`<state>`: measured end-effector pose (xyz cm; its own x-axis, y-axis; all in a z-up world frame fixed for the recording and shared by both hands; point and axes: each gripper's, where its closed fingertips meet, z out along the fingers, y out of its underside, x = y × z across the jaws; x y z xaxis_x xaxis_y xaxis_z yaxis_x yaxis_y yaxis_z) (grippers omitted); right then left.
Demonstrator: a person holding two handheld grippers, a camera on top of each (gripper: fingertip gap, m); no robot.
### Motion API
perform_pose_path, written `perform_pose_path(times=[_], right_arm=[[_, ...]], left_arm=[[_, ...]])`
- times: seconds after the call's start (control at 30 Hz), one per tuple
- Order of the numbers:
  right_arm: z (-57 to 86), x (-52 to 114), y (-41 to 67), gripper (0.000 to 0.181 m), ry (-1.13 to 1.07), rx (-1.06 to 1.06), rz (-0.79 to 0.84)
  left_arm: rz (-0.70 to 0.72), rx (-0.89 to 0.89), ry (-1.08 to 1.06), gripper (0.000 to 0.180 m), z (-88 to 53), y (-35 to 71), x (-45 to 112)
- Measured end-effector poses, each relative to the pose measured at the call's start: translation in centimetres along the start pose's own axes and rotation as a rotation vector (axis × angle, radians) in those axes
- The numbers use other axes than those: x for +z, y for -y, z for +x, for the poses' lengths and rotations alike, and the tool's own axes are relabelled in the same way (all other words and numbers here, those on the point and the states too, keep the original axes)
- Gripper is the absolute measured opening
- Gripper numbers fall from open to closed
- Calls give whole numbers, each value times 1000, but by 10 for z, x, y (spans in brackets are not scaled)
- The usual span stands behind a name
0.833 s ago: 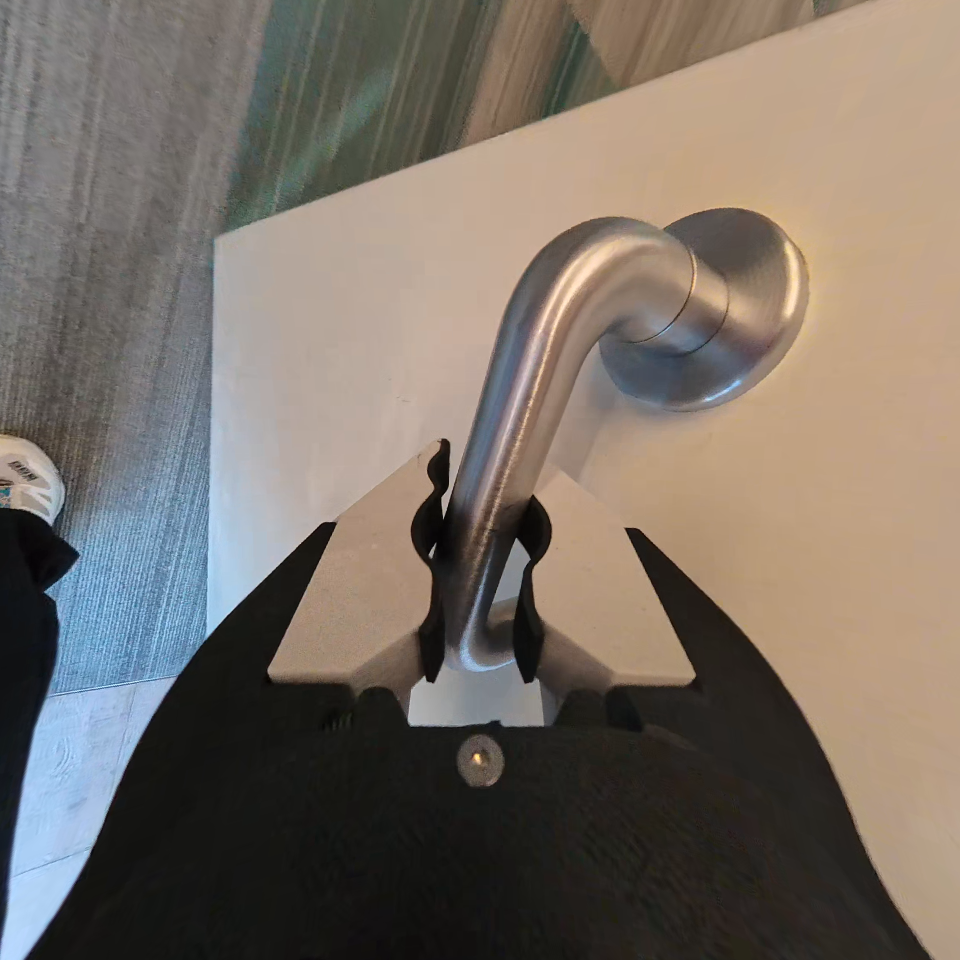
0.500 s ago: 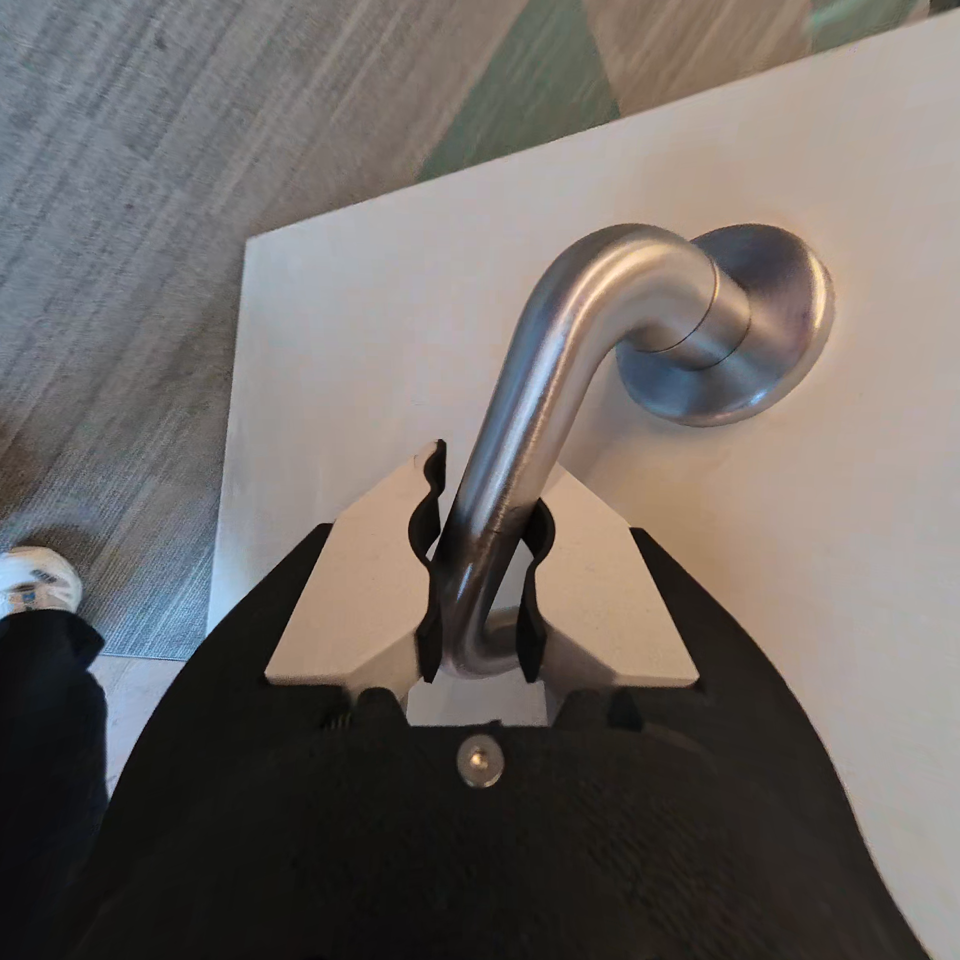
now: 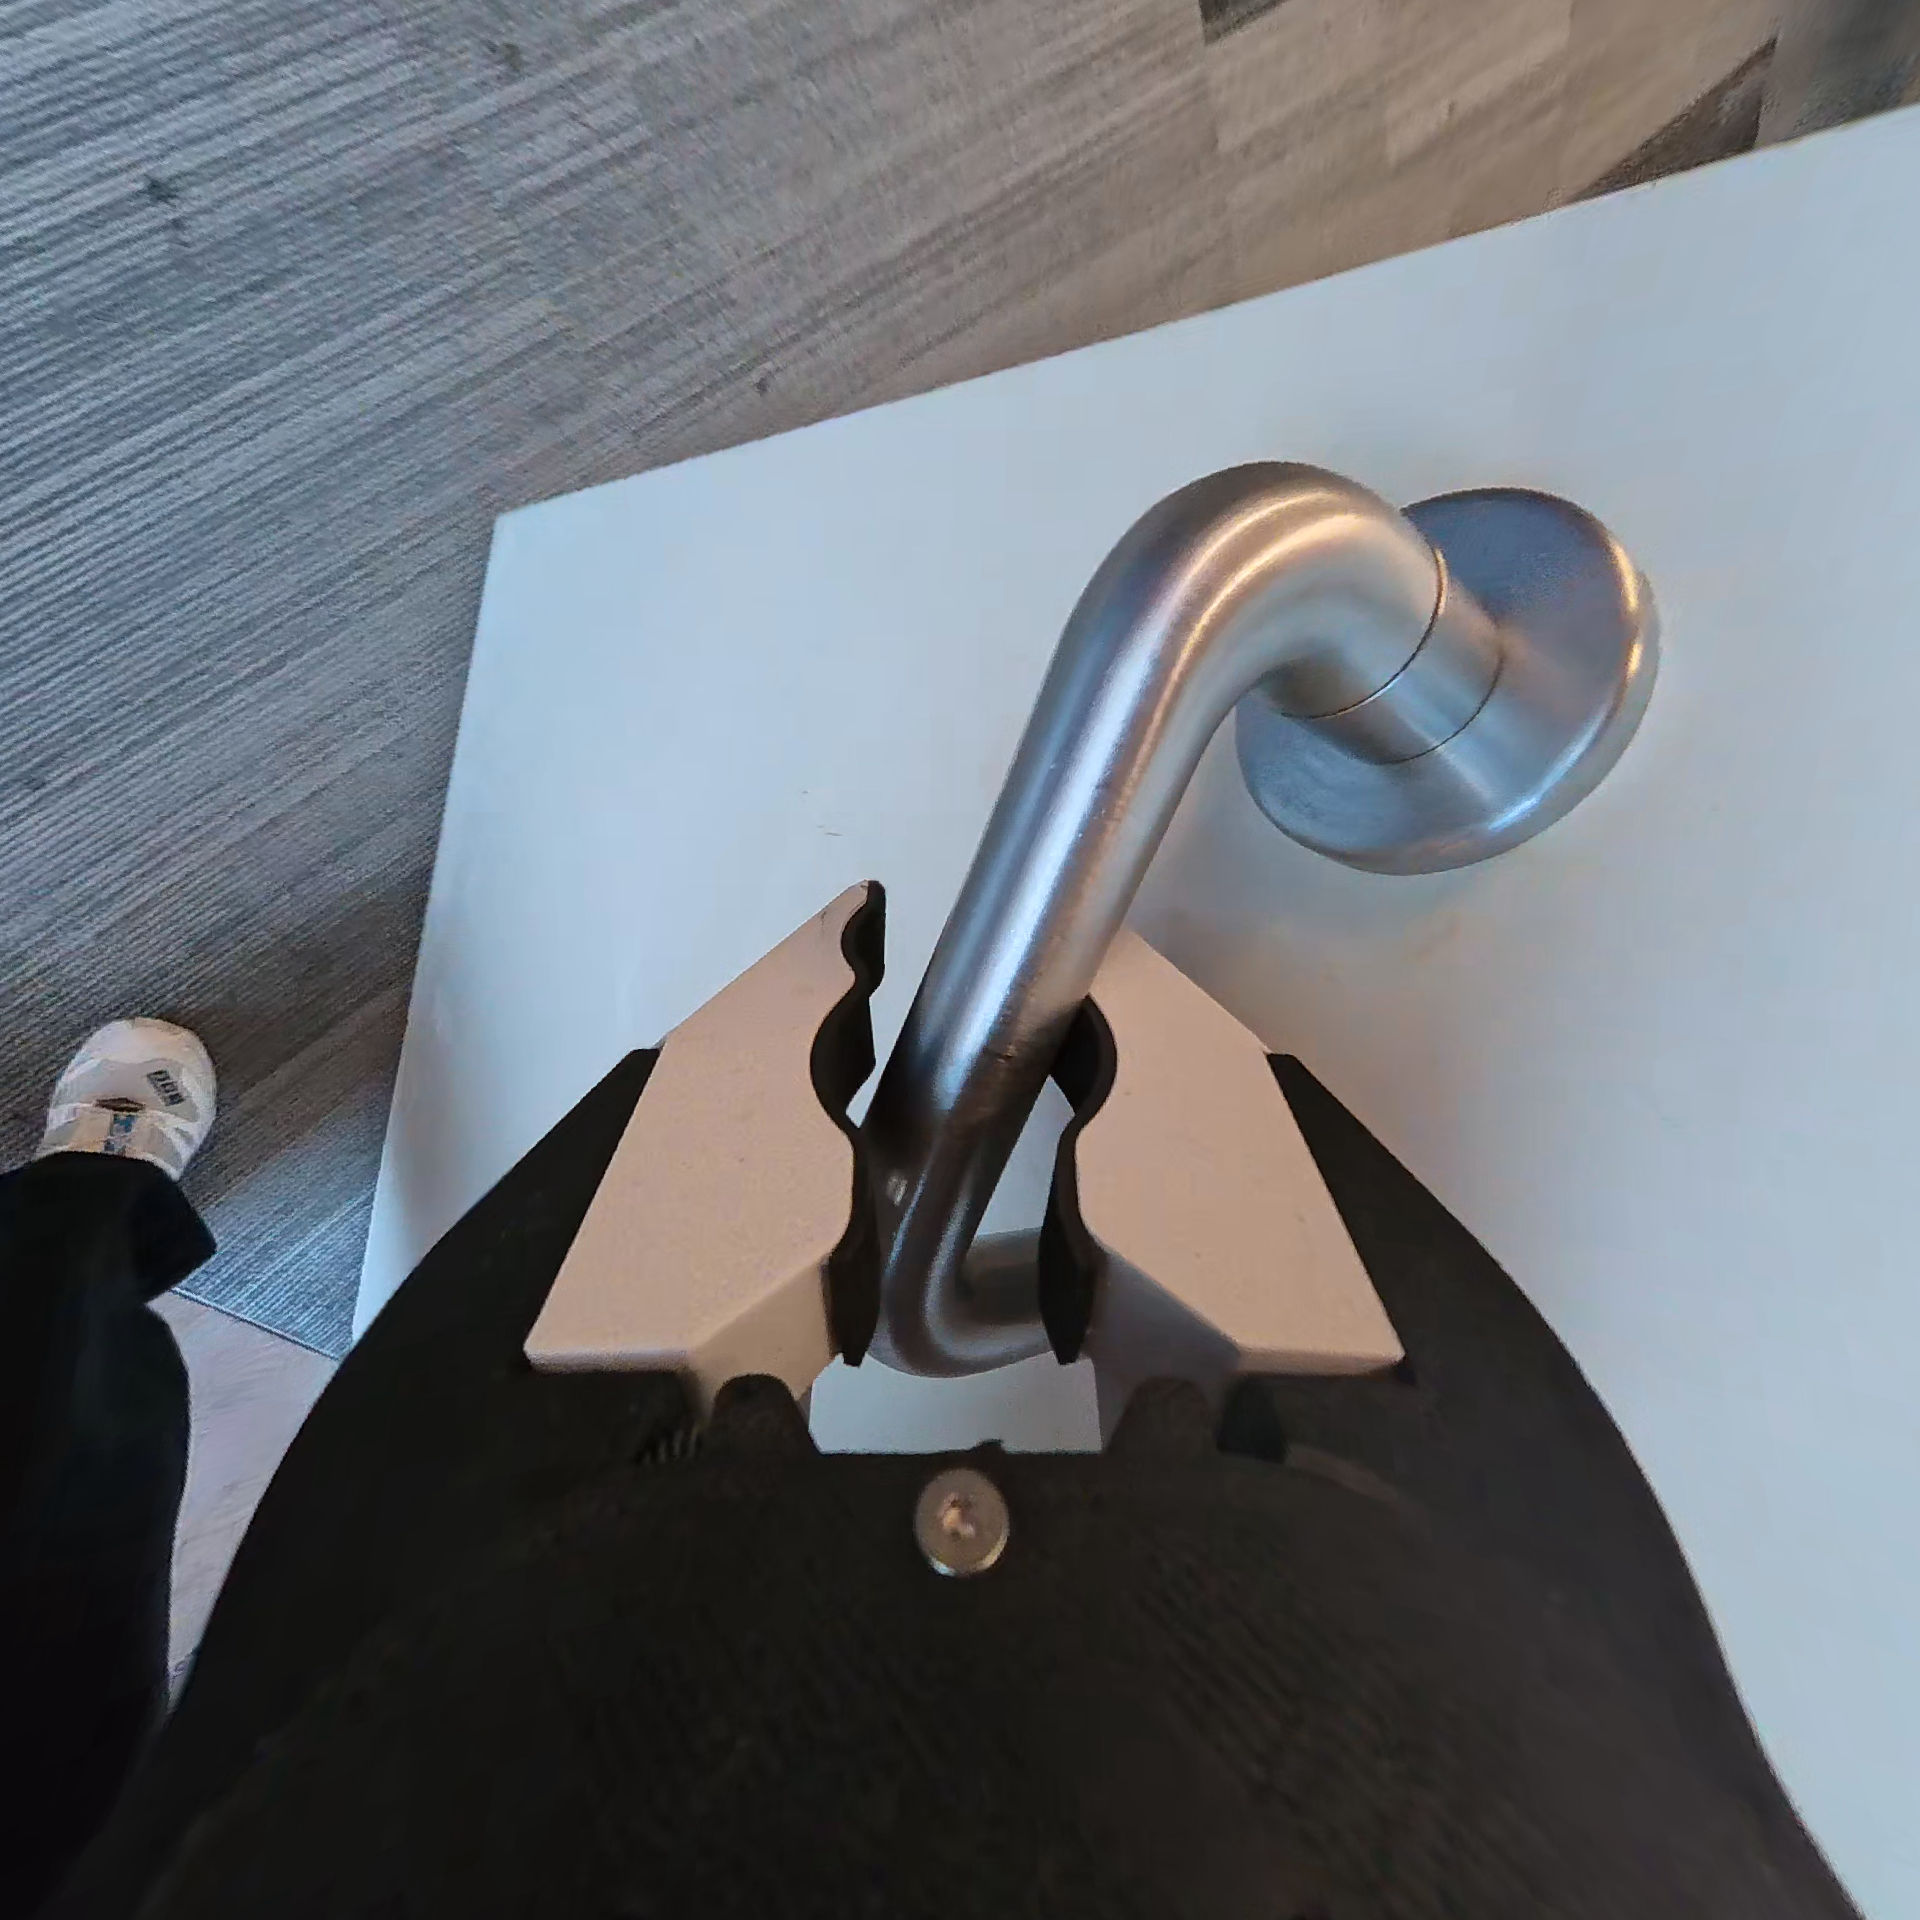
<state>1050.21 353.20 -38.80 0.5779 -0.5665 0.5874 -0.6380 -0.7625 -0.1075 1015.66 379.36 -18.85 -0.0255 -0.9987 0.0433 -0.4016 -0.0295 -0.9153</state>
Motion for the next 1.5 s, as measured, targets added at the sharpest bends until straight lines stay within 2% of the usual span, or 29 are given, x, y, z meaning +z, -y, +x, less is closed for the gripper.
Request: perform_pose_path(times=[0.03,0.23,0.47,1.0,1.23,1.5], right_arm=[[-12,-9,5,28,1,-16,7],[-85,-60,27,26,-42,-108,29],[-173,-121,39,23,-85,-216,66],[-364,-261,23,22,-96,-446,310],[-428,-309,1,21,-100,-525,401],[-476,-339,-27,20,-113,-570,458]], left_arm=[[7,-9,6,80,-9,-3,-14],[43,7,0,79,-58,-23,-89],[17,-15,-50,78,-106,-51,-152],[33,-51,158,76,-171,-100,-268],[30,-22,178,77,-185,-126,-314],[23,-43,50,77,-215,-152,-353]])
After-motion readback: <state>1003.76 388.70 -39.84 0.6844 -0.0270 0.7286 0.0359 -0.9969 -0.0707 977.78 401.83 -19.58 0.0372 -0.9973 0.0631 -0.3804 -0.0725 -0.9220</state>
